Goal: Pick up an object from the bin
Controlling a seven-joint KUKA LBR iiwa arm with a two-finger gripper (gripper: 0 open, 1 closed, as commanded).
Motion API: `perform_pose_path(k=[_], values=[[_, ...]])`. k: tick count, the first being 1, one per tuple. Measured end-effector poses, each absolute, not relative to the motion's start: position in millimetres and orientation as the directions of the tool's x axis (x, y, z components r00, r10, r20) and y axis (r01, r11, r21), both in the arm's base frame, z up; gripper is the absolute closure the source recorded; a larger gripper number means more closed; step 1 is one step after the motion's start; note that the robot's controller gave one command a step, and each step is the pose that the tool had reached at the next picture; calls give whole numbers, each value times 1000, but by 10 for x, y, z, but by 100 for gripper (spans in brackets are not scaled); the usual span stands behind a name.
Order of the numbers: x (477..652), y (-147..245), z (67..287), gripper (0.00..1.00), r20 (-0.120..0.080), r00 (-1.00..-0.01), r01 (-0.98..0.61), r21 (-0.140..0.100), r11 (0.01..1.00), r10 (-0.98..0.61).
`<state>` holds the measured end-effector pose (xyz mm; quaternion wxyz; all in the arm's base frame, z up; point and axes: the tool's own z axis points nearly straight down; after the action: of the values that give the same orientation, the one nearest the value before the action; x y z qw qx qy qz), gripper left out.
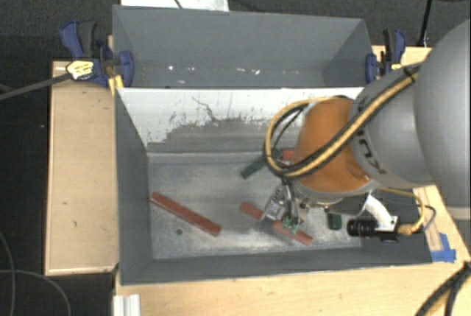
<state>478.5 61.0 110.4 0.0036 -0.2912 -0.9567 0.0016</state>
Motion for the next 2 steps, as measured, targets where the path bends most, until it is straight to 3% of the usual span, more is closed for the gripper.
perform_pose_path(k=[2], values=[[4798,611,1488,100,1,-831,556,0,831,556]])
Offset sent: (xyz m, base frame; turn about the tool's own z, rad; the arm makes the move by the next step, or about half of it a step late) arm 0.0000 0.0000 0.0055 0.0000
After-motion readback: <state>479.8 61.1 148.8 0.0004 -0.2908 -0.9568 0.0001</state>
